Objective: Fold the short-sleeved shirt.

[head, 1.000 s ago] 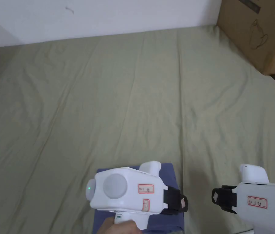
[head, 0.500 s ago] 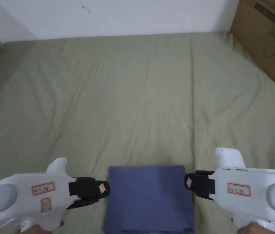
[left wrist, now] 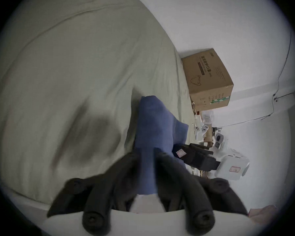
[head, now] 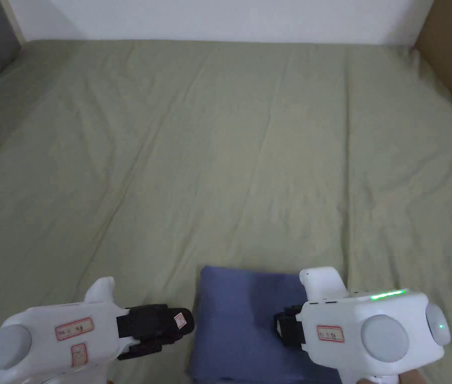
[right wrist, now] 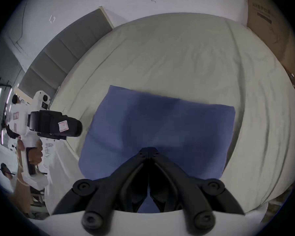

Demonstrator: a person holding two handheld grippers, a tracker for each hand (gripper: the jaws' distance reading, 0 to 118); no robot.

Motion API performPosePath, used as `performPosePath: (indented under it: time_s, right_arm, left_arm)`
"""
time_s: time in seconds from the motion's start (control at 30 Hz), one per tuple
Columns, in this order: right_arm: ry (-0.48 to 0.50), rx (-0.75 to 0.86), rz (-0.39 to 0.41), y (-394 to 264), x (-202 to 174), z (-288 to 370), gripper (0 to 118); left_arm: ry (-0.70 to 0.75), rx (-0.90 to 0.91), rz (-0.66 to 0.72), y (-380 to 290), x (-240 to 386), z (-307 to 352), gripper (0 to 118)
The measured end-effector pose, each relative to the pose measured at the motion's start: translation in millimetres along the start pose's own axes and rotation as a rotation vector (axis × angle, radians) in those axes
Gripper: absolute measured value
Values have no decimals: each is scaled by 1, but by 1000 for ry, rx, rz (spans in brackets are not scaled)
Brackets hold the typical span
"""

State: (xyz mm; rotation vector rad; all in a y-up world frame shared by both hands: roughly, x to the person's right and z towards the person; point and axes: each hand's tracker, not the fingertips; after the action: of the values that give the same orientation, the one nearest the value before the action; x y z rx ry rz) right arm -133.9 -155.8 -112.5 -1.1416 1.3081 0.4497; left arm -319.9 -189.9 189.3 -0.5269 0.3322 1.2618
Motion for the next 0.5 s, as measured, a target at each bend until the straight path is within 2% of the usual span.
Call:
performPosePath:
  time_s: [0.03, 0.07, 0.1, 0.13, 0.2, 0.33, 0.5]
  right_arm:
    - [7, -1, -10, 1, 2, 0, 0]
    - [7, 0, -14, 1, 2, 0, 0]
    - [5, 0, -15, 0, 7, -4, 0]
    - [5, -2, -13, 0, 6, -5, 0]
    - [-2, -3, -5, -1, 4, -6, 0]
    - [-8, -3, 0, -1, 5, -7, 0]
    - [13, 0, -34, -2, 11, -7, 0]
  left_arm:
    - [1, -5, 2, 2, 0, -3, 82]
    - [5, -30, 3, 5, 0, -9, 99]
    - [-2, -49, 10, 6, 0, -13, 111]
    - [-27, -61, 14, 6, 1, -17, 116]
    - [-91, -85, 15, 8, 3, -27, 117]
    - [-99, -114, 7, 14, 0, -51, 117]
    - [-186, -159, -5, 14, 1, -76, 118]
